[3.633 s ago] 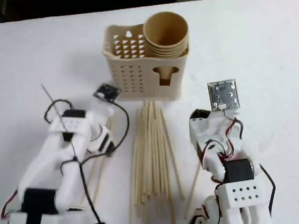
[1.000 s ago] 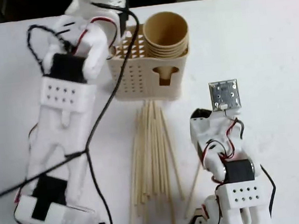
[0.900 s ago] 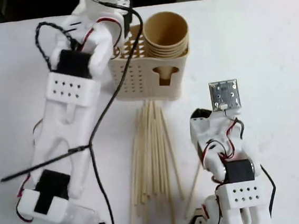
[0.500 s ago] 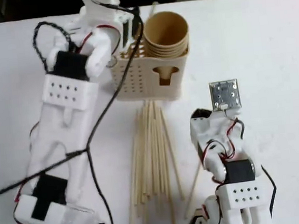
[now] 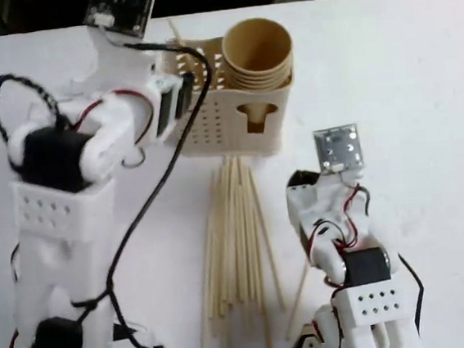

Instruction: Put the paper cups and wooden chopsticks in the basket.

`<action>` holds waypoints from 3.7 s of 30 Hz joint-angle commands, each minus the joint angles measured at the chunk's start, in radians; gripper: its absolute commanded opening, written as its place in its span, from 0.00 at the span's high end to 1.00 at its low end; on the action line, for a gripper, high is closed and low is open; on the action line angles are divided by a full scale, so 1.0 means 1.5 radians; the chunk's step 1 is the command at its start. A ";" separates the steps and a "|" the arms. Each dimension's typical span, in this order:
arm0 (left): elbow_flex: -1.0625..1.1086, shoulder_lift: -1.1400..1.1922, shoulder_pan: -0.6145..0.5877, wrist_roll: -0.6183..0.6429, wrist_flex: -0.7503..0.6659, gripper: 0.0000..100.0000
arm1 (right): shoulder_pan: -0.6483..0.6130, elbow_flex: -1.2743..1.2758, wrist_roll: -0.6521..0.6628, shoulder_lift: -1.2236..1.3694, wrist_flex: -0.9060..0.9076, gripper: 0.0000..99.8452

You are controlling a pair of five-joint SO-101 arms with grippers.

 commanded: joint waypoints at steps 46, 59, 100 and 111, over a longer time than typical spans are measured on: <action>0.881 -0.550 -0.124 0.037 -0.408 0.81 | -0.247 -0.247 -0.103 0.654 0.032 0.76; 0.892 -0.550 -0.125 0.037 -0.407 0.81 | -0.230 -0.262 -0.051 0.727 0.030 0.97; 0.750 -0.061 0.074 0.008 -0.327 0.76 | 0.036 -0.251 -0.053 0.433 0.094 0.98; 0.640 0.162 0.104 0.082 -0.327 0.76 | 0.036 -0.251 -0.053 0.433 0.094 0.98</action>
